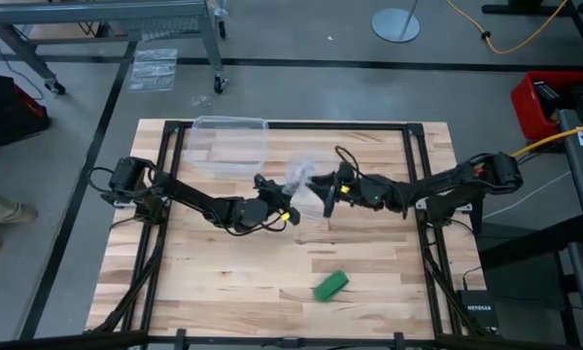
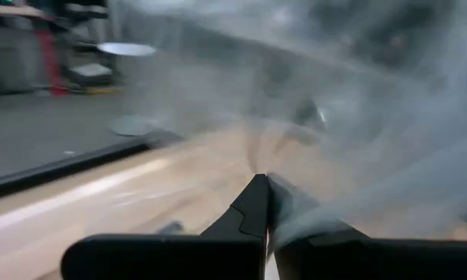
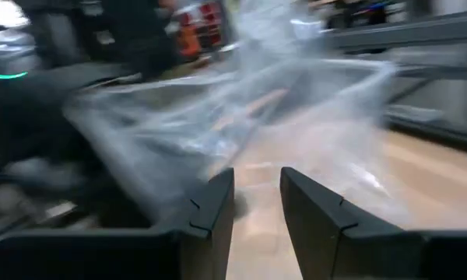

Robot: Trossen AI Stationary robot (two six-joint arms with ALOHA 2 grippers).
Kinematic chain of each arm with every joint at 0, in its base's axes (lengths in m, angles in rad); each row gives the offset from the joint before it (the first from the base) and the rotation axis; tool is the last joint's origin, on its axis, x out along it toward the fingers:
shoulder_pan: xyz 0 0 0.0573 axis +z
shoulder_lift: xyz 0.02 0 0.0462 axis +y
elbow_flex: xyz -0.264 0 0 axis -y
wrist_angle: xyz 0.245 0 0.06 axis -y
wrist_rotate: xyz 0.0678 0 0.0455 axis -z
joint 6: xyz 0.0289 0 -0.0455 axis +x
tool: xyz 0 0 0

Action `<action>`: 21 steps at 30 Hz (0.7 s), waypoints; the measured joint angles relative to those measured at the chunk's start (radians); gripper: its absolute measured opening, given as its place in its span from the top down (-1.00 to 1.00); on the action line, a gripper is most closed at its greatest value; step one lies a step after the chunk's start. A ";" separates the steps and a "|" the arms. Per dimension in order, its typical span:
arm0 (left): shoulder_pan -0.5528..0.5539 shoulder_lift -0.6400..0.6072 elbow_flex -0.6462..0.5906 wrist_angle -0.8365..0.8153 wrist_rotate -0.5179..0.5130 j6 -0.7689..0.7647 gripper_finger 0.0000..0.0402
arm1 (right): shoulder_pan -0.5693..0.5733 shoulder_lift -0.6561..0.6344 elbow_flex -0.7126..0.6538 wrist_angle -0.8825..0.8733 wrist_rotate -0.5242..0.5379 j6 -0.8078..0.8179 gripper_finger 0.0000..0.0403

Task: Roll bandage
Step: Open the transparent zip bag

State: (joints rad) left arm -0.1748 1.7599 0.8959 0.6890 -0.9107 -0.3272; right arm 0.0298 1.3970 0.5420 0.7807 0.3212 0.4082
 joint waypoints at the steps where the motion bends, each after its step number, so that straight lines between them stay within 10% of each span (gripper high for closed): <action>1: 0.001 0.000 0.000 -0.002 -0.027 -0.008 1.00 | 0.019 -0.002 0.003 -0.001 0.000 -0.009 0.44; 21: 0.005 0.000 0.000 0.002 -0.055 -0.090 1.00 | 0.313 0.013 0.096 -0.144 0.474 -0.057 0.44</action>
State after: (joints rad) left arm -0.1696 1.7599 0.8959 0.6910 -0.9653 -0.4168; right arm 0.3428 1.4101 0.6376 0.6371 0.7950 0.3508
